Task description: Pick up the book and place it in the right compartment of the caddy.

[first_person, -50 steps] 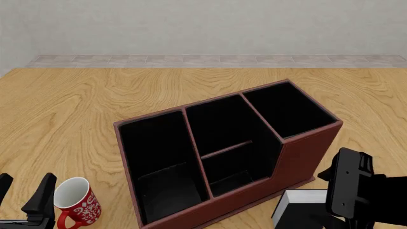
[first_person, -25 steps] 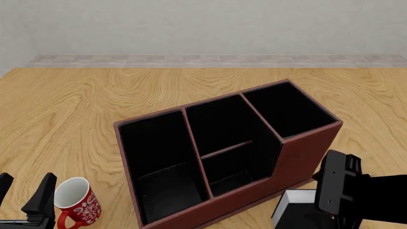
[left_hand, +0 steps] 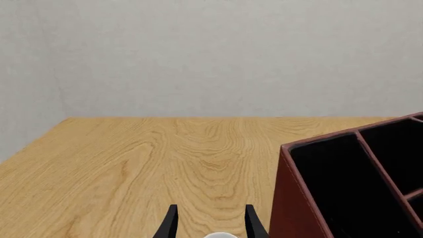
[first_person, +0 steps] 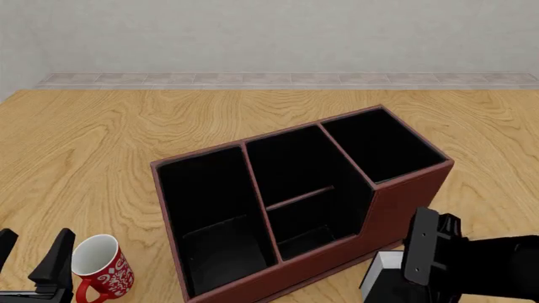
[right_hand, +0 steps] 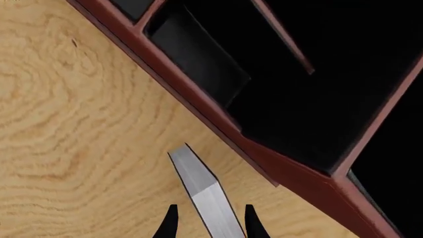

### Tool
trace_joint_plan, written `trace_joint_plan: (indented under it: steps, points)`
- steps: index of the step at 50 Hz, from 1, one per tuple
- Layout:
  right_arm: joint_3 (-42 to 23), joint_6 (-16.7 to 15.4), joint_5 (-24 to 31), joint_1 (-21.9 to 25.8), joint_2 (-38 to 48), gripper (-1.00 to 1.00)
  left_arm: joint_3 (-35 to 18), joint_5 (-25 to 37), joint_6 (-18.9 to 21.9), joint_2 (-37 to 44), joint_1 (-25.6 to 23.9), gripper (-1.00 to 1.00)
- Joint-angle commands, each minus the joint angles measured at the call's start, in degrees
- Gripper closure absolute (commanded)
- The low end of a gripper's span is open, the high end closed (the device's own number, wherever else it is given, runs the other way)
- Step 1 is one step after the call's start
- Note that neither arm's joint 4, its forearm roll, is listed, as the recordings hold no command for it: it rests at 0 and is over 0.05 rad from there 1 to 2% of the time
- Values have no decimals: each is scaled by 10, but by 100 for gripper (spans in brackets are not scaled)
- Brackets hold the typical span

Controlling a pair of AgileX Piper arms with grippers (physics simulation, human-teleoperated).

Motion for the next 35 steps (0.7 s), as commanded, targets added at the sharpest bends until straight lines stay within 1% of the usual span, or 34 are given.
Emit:
trace_joint_plan:
  steps: [1, 6, 10, 11, 27, 35]
  points:
    - [22, 29, -41, -8, 1, -100, 0, 0, 0, 1, -1, -100]
    - [30, 34, -52, -5, 8, -100, -1, 1, 0, 1, -1, -100]
    - [35, 44, -56, 5, 14, -100, -2, 2, 0, 1, -1, -100]
    - [32, 53, -54, 15, 13, 100, 0, 1, 0, 1, -1, -100]
    - [29, 71, -40, 42, 13, 100, 0, 0, 0, 1, -1, -100]
    - [24, 70, -32, 44, 9, 100, 0, 1, 0, 1, -1, -100]
